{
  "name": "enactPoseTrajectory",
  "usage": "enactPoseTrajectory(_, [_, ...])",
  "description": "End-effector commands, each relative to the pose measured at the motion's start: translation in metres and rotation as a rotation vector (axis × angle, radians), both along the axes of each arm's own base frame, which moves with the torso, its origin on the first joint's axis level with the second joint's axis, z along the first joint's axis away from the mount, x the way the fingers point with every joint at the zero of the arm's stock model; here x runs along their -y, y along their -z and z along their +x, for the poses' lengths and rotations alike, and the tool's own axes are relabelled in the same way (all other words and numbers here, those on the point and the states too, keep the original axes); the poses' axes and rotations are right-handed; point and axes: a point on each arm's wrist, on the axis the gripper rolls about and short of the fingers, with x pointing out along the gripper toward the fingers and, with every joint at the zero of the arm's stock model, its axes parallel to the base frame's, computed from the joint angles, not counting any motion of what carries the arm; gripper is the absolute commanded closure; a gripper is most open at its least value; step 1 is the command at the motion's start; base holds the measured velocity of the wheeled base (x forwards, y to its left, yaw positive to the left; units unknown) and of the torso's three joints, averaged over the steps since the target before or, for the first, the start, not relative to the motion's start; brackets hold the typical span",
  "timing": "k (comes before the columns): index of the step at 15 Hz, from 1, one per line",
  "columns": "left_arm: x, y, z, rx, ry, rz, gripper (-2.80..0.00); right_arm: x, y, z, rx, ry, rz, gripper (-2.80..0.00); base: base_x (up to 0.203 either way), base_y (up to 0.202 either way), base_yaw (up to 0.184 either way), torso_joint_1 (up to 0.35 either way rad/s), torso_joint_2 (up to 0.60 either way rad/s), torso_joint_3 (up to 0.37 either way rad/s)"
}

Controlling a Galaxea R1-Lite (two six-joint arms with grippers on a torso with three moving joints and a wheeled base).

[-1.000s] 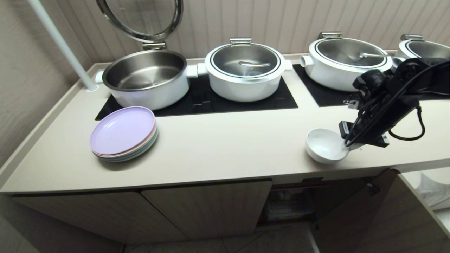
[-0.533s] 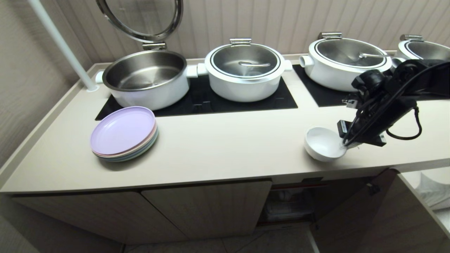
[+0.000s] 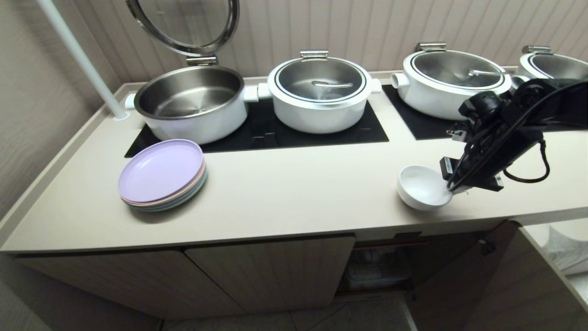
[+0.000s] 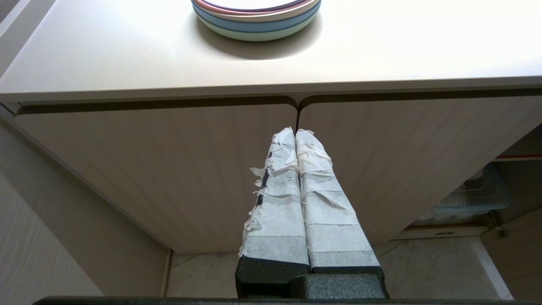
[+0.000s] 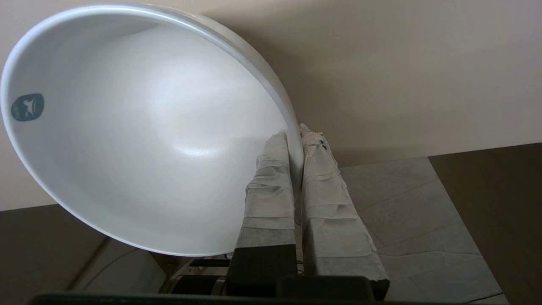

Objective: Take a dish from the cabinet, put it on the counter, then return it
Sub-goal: Place it on the table

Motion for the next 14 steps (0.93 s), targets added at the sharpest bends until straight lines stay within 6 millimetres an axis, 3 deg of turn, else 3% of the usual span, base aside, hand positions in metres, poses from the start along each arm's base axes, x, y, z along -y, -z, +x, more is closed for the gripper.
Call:
enactPoseTrajectory(1, [0.0, 0.0, 0.0, 0.0, -0.001, -0.001, 0.0, -0.0002, 0.0025, 0.0006, -0.012, 0.001, 0.0, 0.0, 0.0, 0.0, 0.0, 0.0, 0.0, 0.0])
enactPoseTrajectory(7, [0.0, 0.0, 0.0, 0.0, -0.001, -0.001, 0.0, -0.0002, 0.0013, 0.0016, 0.003, 0.001, 0.001, 0.0, 0.0, 0.0, 0.0, 0.0, 0.0, 0.0])
enactPoseTrajectory(8, [0.0, 0.0, 0.0, 0.0, -0.001, -0.001, 0.0, -0.0002, 0.0013, 0.0016, 0.004, -0.001, 0.0, -2.8, 0.0, 0.0, 0.0, 0.0, 0.0, 0.0])
enactPoseTrajectory(14, [0.0, 0.0, 0.0, 0.0, -0.001, -0.001, 0.0, -0.0003, -0.0001, 0.003, 0.024, -0.003, -0.001, -2.8, 0.0, 0.0, 0.0, 0.0, 0.0, 0.0])
